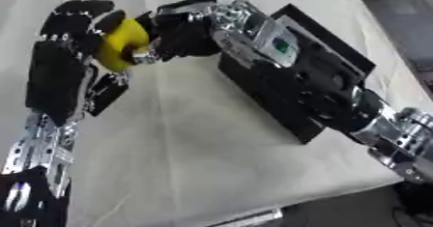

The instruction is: Pick up the objects with one hand, pass them to the other hand, and then place them into the box on the other side of the table.

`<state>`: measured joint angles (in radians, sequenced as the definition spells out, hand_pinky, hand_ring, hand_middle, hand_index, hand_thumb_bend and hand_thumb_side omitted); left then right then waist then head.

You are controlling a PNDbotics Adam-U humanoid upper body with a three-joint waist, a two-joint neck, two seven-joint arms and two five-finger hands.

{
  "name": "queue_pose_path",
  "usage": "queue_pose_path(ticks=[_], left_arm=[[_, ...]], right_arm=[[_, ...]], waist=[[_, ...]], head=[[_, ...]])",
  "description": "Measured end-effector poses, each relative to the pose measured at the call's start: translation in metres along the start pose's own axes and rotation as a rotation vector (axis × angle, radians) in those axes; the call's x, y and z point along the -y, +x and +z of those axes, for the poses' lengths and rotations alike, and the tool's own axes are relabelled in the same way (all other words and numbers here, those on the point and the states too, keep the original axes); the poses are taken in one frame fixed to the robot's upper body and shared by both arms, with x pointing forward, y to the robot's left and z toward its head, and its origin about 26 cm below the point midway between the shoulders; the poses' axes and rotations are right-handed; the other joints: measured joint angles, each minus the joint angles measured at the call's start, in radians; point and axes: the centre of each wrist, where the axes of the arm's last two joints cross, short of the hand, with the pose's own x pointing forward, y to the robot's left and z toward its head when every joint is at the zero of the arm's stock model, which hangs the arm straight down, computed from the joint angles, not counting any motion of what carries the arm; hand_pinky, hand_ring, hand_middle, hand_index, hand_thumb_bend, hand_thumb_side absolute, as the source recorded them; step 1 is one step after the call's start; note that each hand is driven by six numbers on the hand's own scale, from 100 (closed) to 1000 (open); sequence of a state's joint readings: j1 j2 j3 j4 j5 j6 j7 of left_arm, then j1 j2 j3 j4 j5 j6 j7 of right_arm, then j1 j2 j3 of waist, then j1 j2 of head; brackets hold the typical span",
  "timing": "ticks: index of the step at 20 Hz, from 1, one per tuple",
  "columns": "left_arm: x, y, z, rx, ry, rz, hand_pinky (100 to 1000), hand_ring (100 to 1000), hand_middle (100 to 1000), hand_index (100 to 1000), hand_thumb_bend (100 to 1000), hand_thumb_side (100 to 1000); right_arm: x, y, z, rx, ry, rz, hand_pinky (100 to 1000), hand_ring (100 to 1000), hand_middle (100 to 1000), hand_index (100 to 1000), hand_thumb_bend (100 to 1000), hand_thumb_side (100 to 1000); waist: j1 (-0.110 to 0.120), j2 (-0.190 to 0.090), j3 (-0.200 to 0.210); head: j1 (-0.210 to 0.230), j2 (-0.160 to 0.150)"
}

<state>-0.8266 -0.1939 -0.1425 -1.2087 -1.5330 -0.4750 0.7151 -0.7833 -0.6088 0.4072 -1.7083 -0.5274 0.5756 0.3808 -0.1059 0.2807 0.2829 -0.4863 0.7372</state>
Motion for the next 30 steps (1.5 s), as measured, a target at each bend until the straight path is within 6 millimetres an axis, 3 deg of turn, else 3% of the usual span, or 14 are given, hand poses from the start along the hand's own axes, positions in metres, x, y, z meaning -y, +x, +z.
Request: queue_pose_path(ticks=[15,19,30], left_arm=[[0.001,0.000,0.001,-0.054,0.062,-0.009,842,784,741,893,835,291],[0.002,0.001,0.001,-0.060,0.067,0.004,837,784,741,890,829,260],[0.003,-0.004,0.010,-0.054,0.030,0.018,832,786,740,886,868,258]], right_arm=[[0.001,0.000,0.002,0.010,-0.007,-0.023,1000,929,307,644,100,129],[0.002,-0.002,0.004,0.006,-0.025,-0.029,1000,930,308,646,100,127],[0.023,-0.013,0.018,-0.013,-0.127,-0.081,1000,932,307,646,100,128]], waist=[[0.006,0.000,-0.005],[0.009,0.000,-0.005],[0.031,-0.009,-0.006]], head=[[-0.001,0.000],[-0.004,0.000],[-0.022,0.000]])
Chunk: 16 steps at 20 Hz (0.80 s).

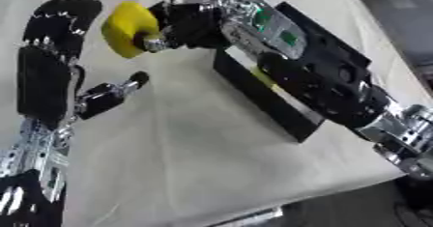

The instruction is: Pick up the objects with one hand, pass them to the other hand, and then place them into the box on the other side of the table.

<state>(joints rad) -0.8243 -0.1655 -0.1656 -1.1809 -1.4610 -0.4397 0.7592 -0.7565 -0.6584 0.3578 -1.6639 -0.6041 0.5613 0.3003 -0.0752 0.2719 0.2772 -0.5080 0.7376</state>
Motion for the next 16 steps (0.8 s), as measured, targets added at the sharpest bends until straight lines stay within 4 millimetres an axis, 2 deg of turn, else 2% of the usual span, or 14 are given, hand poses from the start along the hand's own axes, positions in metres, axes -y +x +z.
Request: queue_pose_path(ticks=[5,9,10,11,12,13,16], left_arm=[[0.001,-0.004,0.007,-0.002,-0.027,-0.003,814,776,730,870,825,257],[0.000,-0.020,0.023,0.011,-0.116,0.002,808,758,717,869,514,266],[0.000,-0.026,0.028,0.019,-0.153,0.004,818,765,727,874,453,275],[-0.001,-0.033,0.035,0.030,-0.196,0.005,818,765,727,874,453,275],[-0.002,-0.040,0.040,0.040,-0.237,0.005,829,753,716,875,357,299],[-0.004,-0.049,0.046,0.046,-0.281,0.008,836,745,707,870,285,368],[-0.030,-0.096,0.066,0.045,-0.439,0.084,849,731,698,861,194,472]], right_arm=[[0.007,-0.003,0.006,-0.002,-0.032,-0.021,1000,933,309,650,100,114],[0.019,-0.010,0.023,-0.021,-0.085,-0.018,1000,930,320,658,100,100],[0.022,-0.013,0.030,-0.028,-0.094,-0.013,1000,927,321,658,100,100],[0.024,-0.016,0.037,-0.036,-0.102,-0.006,1000,927,321,658,100,100],[0.027,-0.017,0.045,-0.042,-0.107,0.005,1000,924,324,658,100,100],[0.029,-0.018,0.053,-0.046,-0.109,0.018,1000,923,324,658,100,100],[0.039,-0.019,0.085,-0.054,-0.113,0.054,1000,921,330,663,100,100]], waist=[[0.003,-0.003,-0.006],[0.024,-0.025,-0.012],[0.030,-0.032,-0.012],[0.035,-0.040,-0.012],[0.038,-0.045,-0.012],[0.038,-0.047,-0.012],[0.038,-0.047,-0.017]], head=[[-0.005,0.002],[-0.006,0.011],[-0.008,0.016],[-0.012,0.018],[-0.015,0.021],[-0.019,0.024],[-0.031,0.026]])
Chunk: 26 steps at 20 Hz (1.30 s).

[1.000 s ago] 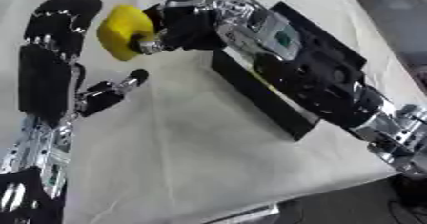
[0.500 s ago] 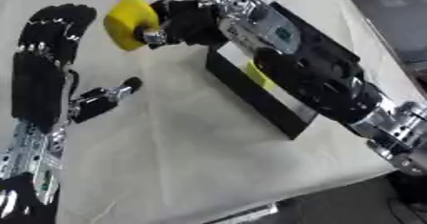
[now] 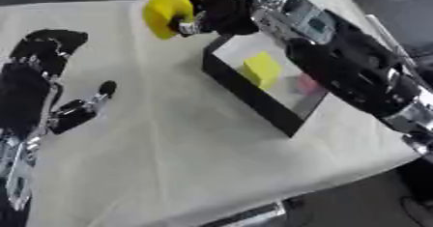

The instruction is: Pick up the objects with one hand, pass them to the other hand, and then place them into the box on the other side of the table.

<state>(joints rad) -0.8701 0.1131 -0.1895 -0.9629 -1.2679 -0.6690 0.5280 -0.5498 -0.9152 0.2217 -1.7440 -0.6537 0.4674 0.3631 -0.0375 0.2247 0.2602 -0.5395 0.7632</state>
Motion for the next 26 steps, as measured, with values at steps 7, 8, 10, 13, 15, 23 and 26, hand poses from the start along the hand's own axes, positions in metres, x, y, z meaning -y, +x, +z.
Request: queue_pose_path(ticks=[7,8,10,13,15,23,26], left_arm=[[-0.092,-0.055,0.033,-0.186,-0.062,0.275,827,721,745,878,143,595],[-0.106,-0.057,0.036,-0.211,-0.047,0.313,835,724,747,881,135,613],[-0.129,-0.061,0.044,-0.260,-0.011,0.372,845,726,745,883,137,634],[-0.154,-0.064,0.059,-0.318,0.065,0.440,848,727,747,888,130,659],[-0.167,-0.065,0.068,-0.351,0.124,0.467,856,742,763,903,129,680],[-0.193,-0.066,0.089,-0.439,0.320,0.531,862,747,774,911,146,687],[-0.198,-0.066,0.093,-0.457,0.371,0.538,861,747,775,911,147,682]], right_arm=[[0.024,-0.007,0.055,0.008,-0.076,0.050,1000,913,335,665,100,100],[0.026,-0.010,0.060,0.007,-0.090,0.055,1000,911,336,665,100,100],[0.030,-0.015,0.069,0.006,-0.119,0.067,1000,910,338,665,100,100],[0.036,-0.025,0.081,0.003,-0.176,0.088,1000,908,339,666,100,100],[0.040,-0.032,0.088,0.000,-0.212,0.107,1000,907,343,669,100,100],[0.054,-0.056,0.106,0.003,-0.322,0.221,1000,911,378,691,100,100],[0.058,-0.065,0.110,0.006,-0.346,0.289,1000,933,440,740,109,100]], waist=[[-0.001,0.013,-0.003],[-0.001,0.016,-0.003],[-0.001,0.022,-0.005],[0.000,0.031,-0.006],[0.000,0.036,-0.006],[0.006,0.049,-0.001],[0.005,0.051,0.002]], head=[[-0.052,-0.018],[-0.060,-0.022],[-0.074,-0.029],[-0.094,-0.037],[-0.104,-0.043],[-0.132,-0.067],[-0.130,-0.071]])
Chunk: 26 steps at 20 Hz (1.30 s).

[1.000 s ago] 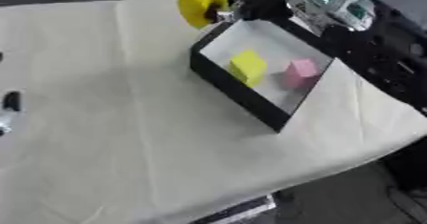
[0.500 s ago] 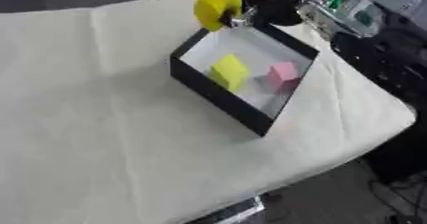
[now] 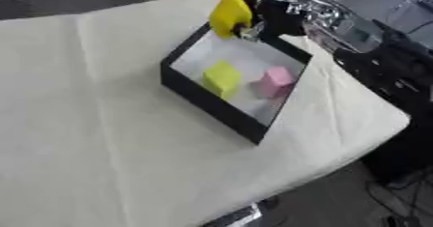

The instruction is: Pick up the objects with one hand, pass them to the other hand, and then place them into the box on the other side of the table.

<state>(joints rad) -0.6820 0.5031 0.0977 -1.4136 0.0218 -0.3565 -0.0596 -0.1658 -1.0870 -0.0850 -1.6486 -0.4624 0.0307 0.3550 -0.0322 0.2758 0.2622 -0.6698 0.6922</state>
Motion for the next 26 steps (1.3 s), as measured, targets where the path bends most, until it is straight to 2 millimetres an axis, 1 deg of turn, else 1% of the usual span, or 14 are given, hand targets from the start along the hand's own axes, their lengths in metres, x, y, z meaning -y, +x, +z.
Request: queue_pose_path(ticks=[3,4,5,6,8,11,14,16,17,18,19,20,22,26], left_arm=[[-0.003,0.002,0.001,-0.004,0.036,0.006,861,748,776,909,149,676],[-0.004,0.003,0.001,-0.004,0.045,0.007,862,748,776,909,149,674],[-0.005,0.003,0.001,-0.003,0.055,0.008,862,749,776,909,148,673],[-0.005,0.004,0.002,-0.005,0.062,0.008,862,748,776,909,148,671],[-0.007,0.003,0.004,-0.013,0.077,0.006,862,749,777,909,149,668],[-0.009,0.003,0.005,-0.021,0.093,0.004,863,750,778,908,150,656],[-0.011,0.004,0.005,-0.021,0.109,-0.001,863,751,779,909,152,653],[-0.012,0.005,0.005,-0.021,0.114,-0.004,862,750,778,908,152,650],[-0.013,0.005,0.006,-0.022,0.117,-0.005,861,749,776,906,149,646],[-0.013,0.005,0.006,-0.024,0.122,-0.005,861,747,774,904,150,643],[-0.014,0.005,0.007,-0.027,0.130,-0.007,860,746,772,902,151,641],[-0.015,0.006,0.008,-0.028,0.141,-0.009,860,743,769,900,150,641],[-0.020,0.006,0.011,-0.034,0.174,-0.014,859,741,768,899,149,639],[-0.032,0.005,0.024,-0.074,0.285,-0.031,860,740,767,904,133,673]], right_arm=[[0.002,-0.009,0.003,0.018,-0.002,0.088,1000,968,529,812,238,100],[0.003,-0.012,0.004,0.023,-0.003,0.122,1000,989,588,856,330,100],[0.005,-0.014,0.005,0.031,-0.006,0.159,1000,997,614,877,375,100],[0.007,-0.016,0.006,0.040,-0.010,0.197,1000,1000,680,927,422,110],[0.009,-0.021,0.009,0.053,-0.014,0.269,1000,1000,755,994,456,199],[0.012,-0.028,0.013,0.068,-0.012,0.366,1000,1000,803,1000,480,258],[0.015,-0.033,0.017,0.066,-0.018,0.436,1000,1000,827,1000,502,279],[0.015,-0.036,0.020,0.064,-0.027,0.461,1000,1000,831,1000,484,266],[0.015,-0.037,0.020,0.065,-0.036,0.462,1000,1000,832,1000,364,246],[0.015,-0.038,0.021,0.072,-0.055,0.449,1000,1000,837,1000,100,289],[0.013,-0.038,0.020,0.090,-0.088,0.413,1000,1000,838,1000,100,327],[0.009,-0.036,0.020,0.118,-0.131,0.355,1000,1000,851,1000,100,417],[-0.004,-0.026,0.017,0.211,-0.231,0.183,1000,1000,879,1000,100,462],[-0.038,0.008,0.015,0.468,-0.361,-0.199,1000,1000,941,1000,100,399]], waist=[[0.000,0.001,0.005],[0.000,0.002,0.006],[0.000,0.003,0.007],[0.000,0.003,0.008],[-0.001,0.003,0.010],[-0.002,0.003,0.010],[-0.004,0.003,0.010],[-0.004,0.003,0.010],[-0.004,0.003,0.010],[-0.005,0.003,0.009],[-0.005,0.003,0.009],[-0.005,0.003,0.009],[-0.002,0.003,0.008],[0.005,0.008,0.009]], head=[[0.007,0.000],[0.009,0.000],[0.011,0.000],[0.013,0.000],[0.019,0.000],[0.029,0.000],[0.039,0.000],[0.044,0.000],[0.046,0.000],[0.048,0.000],[0.052,0.000],[0.058,0.000],[0.078,0.000],[0.161,-0.001]])
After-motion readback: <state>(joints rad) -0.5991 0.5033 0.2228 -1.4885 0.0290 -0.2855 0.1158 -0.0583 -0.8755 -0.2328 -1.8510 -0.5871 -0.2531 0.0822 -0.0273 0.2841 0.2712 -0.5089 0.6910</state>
